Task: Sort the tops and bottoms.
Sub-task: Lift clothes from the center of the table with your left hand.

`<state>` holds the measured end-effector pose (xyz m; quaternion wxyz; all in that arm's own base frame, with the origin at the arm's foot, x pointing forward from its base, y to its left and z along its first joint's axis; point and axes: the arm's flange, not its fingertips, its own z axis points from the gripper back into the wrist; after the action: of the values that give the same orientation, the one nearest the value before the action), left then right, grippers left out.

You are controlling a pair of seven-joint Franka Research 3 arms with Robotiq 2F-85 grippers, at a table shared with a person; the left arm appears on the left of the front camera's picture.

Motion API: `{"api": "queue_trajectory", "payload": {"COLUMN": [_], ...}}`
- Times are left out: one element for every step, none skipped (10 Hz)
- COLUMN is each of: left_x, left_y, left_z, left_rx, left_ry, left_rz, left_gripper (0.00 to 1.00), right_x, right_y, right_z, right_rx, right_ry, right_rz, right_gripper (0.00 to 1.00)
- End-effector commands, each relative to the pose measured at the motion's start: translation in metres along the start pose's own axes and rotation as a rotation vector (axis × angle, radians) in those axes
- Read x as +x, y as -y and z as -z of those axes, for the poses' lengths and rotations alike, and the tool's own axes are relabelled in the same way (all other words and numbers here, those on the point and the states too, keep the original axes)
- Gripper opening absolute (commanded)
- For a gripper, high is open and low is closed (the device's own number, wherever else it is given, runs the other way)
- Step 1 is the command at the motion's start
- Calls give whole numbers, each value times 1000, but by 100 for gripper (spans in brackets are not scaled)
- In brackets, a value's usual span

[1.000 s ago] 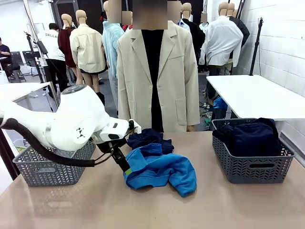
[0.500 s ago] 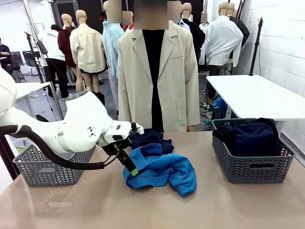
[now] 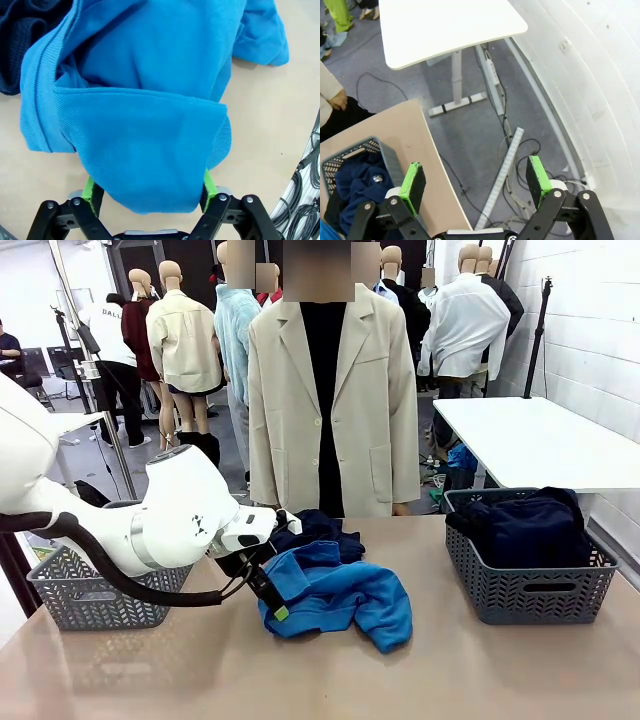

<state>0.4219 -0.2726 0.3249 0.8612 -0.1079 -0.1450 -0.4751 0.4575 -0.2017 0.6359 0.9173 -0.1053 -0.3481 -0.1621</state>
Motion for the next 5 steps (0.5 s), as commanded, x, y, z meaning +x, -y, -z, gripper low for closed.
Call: {"api": "queue_trajectory", "payload": {"left_x": [-4,-4,-4,-5,-7], "left_y": [-6,-7,-7,-6,-5], "left_z": [-1,-2,-1,0,2], "left_rx": [-51,-60,-74,-87,-99], "left_ry": [21,25,24,19,12], "left_rz": [11,4,-5,-6,-17], "left_gripper": [53,33,13,0,0], "right_x": [-2,-2,-2,-2,-2], "right_y": [-1,-1,-1,-1,-1], "right_z": [0,0,0,0,0], "right_rx": [-3,-3,-3,-3,-3], "right_ry": [-3,-3,-3,-3,-3], "right_rz": [-13,-13,-13,-13,-13], "right_gripper": [100,100,100,100,100]}}
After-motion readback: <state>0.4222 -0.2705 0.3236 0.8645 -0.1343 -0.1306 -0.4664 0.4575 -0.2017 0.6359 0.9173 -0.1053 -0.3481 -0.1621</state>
